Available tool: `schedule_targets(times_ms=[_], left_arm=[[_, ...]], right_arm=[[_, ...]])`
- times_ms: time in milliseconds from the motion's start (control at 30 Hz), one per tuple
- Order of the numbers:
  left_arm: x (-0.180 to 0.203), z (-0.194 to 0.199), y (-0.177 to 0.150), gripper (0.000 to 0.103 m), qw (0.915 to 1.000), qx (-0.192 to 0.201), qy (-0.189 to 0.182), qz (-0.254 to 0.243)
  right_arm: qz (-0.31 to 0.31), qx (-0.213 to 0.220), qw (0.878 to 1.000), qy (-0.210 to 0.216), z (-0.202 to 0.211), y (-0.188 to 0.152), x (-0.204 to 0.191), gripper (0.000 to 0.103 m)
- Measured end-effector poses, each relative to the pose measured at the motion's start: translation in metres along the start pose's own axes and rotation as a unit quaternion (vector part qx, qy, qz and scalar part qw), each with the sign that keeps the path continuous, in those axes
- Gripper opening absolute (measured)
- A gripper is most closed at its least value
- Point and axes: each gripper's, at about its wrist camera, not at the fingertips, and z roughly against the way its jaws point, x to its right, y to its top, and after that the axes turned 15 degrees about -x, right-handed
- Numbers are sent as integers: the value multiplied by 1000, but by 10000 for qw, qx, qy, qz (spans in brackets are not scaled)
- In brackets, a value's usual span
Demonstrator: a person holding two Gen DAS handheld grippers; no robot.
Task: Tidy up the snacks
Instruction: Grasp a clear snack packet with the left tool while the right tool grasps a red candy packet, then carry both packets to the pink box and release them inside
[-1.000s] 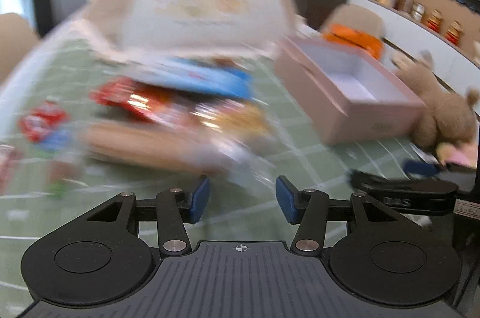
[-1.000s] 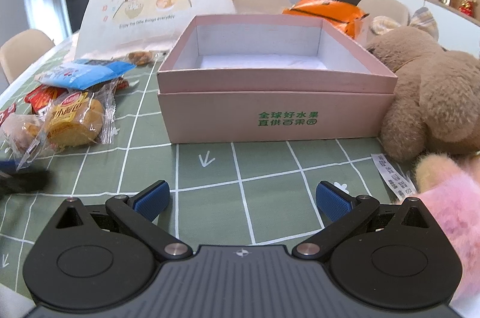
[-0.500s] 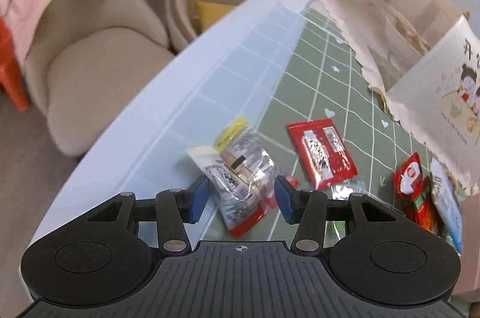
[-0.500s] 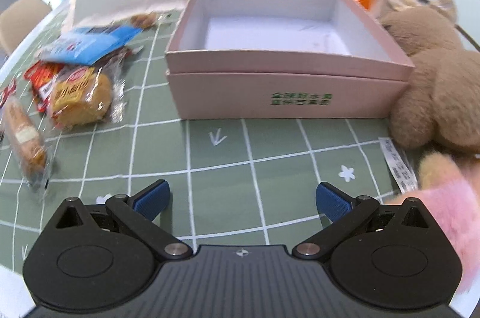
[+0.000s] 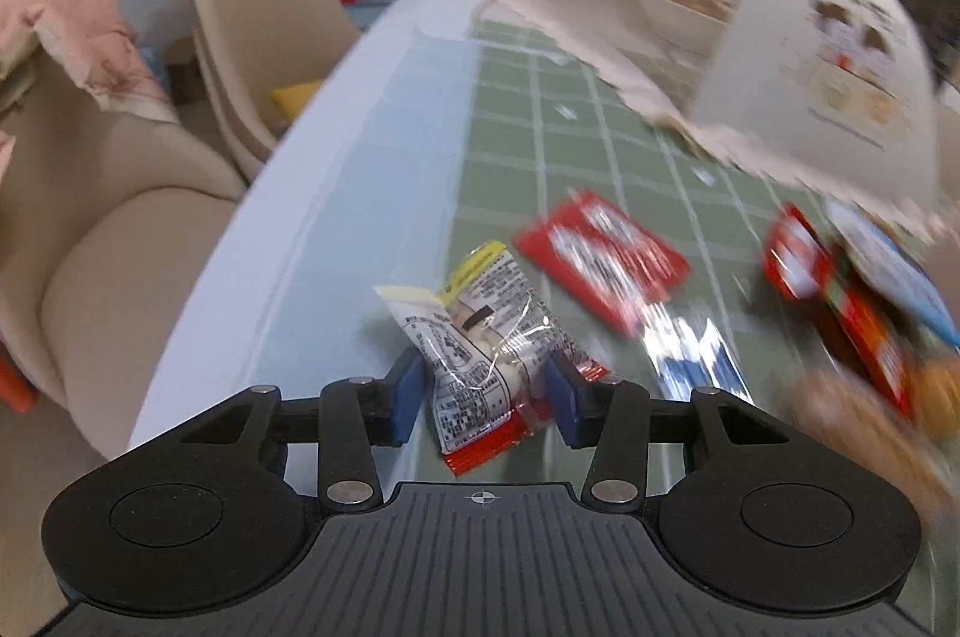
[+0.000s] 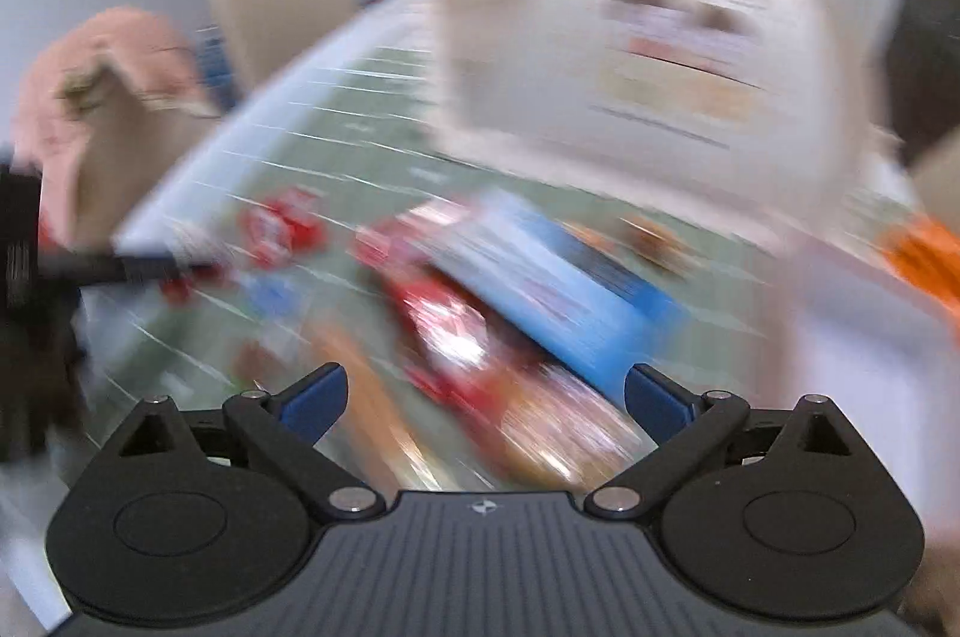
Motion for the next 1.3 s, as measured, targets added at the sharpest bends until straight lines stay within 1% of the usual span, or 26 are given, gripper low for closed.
schedule_targets(times_ms=[100, 133, 200, 233, 300, 333, 400, 433, 467, 500, 533, 600, 667, 767, 833, 933, 967, 1000, 1033, 1100, 1133, 1200, 1233, 1300], left_arm=[[-3, 17, -28, 49, 9986, -208, -450, -208], [-4, 23, -37, 49, 9975, -285, -602, -251], [-10, 34, -49, 49, 9955, -395, -829, -233], [-13, 40, -54, 50, 9951, -405, -888, -179], [-21, 49, -60, 50, 9953, -380, -889, -9], [-24, 53, -62, 50, 9953, -366, -892, 82], [-30, 58, -63, 50, 9938, -291, -1024, 312], [-30, 57, -62, 50, 9923, -281, -1124, 445], [-30, 56, -60, 50, 9909, -283, -1195, 552], [-29, 54, -57, 50, 9906, -284, -1199, 600], [-25, 50, -52, 50, 9916, -302, -1116, 586], [-15, 42, -46, 50, 9947, -407, -857, 396], [-3, 35, -41, 50, 9963, -519, -680, 112], [14, 30, -40, 53, 9959, -580, -558, -416], [26, 29, -43, 54, 9941, -569, -498, -776], [51, 28, -50, 56, 9881, -453, -175, -1458], [57, 27, -53, 59, 9855, -480, -141, -1623], [62, 25, -53, 62, 9838, -582, -203, -1686], [66, 21, -52, 67, 9827, -670, -247, -1707], [76, 19, -54, 64, 9817, -736, -92, -1757], [80, 20, -52, 58, 9814, -819, -113, -1732], [90, 31, -53, 57, 9778, -911, -574, -1797], [98, 40, -57, 56, 9741, -910, -789, -1914], [121, 58, -65, 56, 9612, -1044, -1208, -2251]], right_arm=[[475, -92, 9983, 320, -48, 59, -38, 99], [572, -129, 9977, 344, -65, 72, -49, 99], [707, -218, 9970, 218, -100, 97, -72, 98], [755, -270, 9967, 140, -114, 104, -83, 96], [800, -436, 9958, -6, -135, 112, -97, 90], [752, -542, 9957, -89, -143, 113, -102, 85], [639, -624, 9960, 17, -144, 109, -106, 77], [703, -643, 9954, 0, -140, 103, -110, 66], [813, -700, 9942, 8, -135, 97, -111, 58], [870, -808, 9929, 82, -124, 87, -107, 56], [851, -851, 9926, 172, -116, 78, -103, 52], [792, -840, 9928, 321, -89, 56, -88, 50], [625, -749, 9947, 338, -58, 33, -72, 50], [200, -531, 9981, 244, -11, -2, -40, 49], [-92, -338, 9994, 66, 22, -31, -17, 50], [-642, -158, 9976, -202, 62, -75, 25, 50], [-865, -131, 9958, -277, 74, -91, 40, 50], [-1110, -113, 9931, -360, 83, -107, 55, 50], [-1341, -107, 9900, -422, 90, -123, 69, 51], [-1745, -117, 9833, -509, 99, -152, 90, 51], [-1885, -121, 9806, -521, 104, -165, 99, 51], [-2032, -48, 9773, -596, 110, -191, 109, 51], [-2103, -1, 9756, -634, 116, -202, 114, 51], [-2318, 102, 9705, -655, 127, -223, 128, 51]])
